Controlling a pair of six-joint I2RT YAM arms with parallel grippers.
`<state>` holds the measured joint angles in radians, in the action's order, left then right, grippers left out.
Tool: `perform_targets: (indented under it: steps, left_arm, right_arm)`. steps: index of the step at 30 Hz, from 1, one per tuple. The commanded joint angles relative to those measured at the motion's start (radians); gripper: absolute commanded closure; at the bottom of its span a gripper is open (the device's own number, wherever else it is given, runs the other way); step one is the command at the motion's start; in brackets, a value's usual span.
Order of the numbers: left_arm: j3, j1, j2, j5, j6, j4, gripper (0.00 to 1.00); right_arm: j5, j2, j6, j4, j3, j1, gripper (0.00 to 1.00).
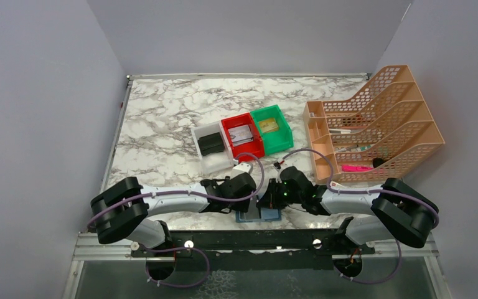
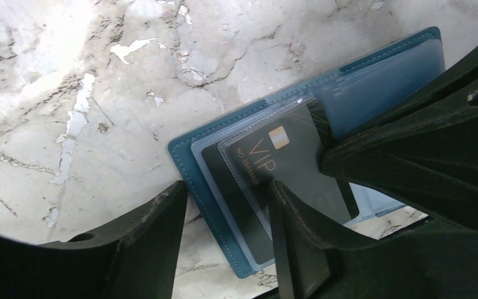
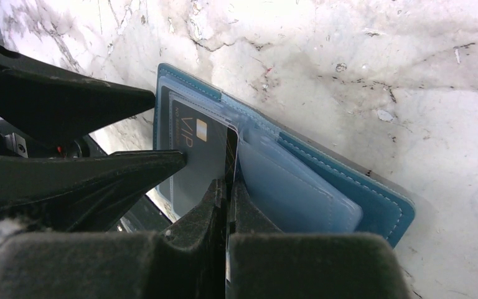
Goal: Take the credit cards out of the card holder
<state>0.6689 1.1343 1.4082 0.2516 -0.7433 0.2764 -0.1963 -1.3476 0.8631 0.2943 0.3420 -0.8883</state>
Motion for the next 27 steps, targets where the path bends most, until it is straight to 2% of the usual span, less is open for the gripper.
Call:
perform_targets:
  steps: [1, 9, 21, 27]
  left_arm:
    - [-0.002, 0.013, 0.028, 0.025, -0.007, 0.032, 0.49]
    - [-0.061, 0.021, -0.02, 0.034, -0.045, 0.049, 0.62]
    - [-0.051, 0.034, 0.014, 0.021, -0.031, 0.046, 0.65]
    - [-0.065, 0.043, 0.035, 0.036, -0.062, 0.047, 0.69]
  right_arm:
    - [0.023, -0.018, -0.017, -0.056, -0.026, -0.003, 0.98]
    - [0.06, 0.025, -0.022, -0.103, -0.013, -0.003, 0.98]
    - [0.059, 0.047, -0.013, -0.113, -0.019, -0.003, 0.98]
    - [0.079, 0.112, -0.035, -0.157, -0.014, -0.003, 0.98]
